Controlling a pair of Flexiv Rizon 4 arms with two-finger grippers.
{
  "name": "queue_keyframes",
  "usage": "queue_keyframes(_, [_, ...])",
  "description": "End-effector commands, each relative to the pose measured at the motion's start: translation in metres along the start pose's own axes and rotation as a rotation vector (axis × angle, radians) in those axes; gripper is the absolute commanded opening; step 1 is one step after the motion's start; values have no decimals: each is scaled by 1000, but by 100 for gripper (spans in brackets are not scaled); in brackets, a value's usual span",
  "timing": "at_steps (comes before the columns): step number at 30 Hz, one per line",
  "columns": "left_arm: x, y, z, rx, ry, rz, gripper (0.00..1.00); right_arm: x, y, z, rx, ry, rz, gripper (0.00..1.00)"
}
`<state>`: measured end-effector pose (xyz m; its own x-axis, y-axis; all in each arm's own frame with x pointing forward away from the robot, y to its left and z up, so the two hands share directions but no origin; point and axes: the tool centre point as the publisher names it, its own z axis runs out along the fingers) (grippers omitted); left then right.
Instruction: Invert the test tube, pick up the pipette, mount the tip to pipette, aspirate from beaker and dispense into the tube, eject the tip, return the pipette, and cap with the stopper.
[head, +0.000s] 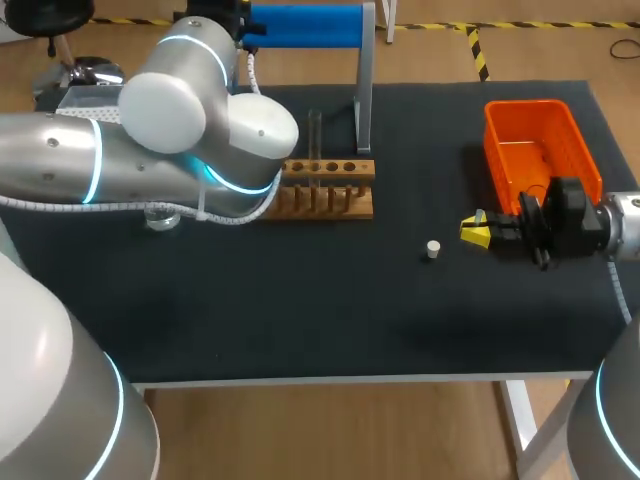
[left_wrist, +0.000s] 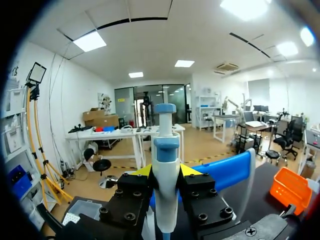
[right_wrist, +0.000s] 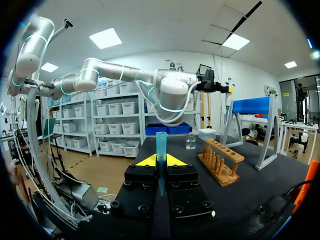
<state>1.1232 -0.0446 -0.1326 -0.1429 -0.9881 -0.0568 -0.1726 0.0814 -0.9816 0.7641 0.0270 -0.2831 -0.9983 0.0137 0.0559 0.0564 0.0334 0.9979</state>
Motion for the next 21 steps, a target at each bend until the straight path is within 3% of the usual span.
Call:
queue_keyframes(1, [-6, -6, -10, -62, 30, 1, 0, 1, 0, -1, 1, -1, 0, 0])
queue_keyframes(5, [-6, -6, -10, -62, 30, 1, 0, 1, 0, -1, 1, -1, 0, 0])
queue_keyframes(12, [11, -22, -68, -6, 111, -5, 0, 1, 0, -1, 1, -1, 0, 0])
queue_keyframes(21, [36, -28, -136, 20, 306, 36, 0, 1, 0, -1, 1, -1, 0, 0])
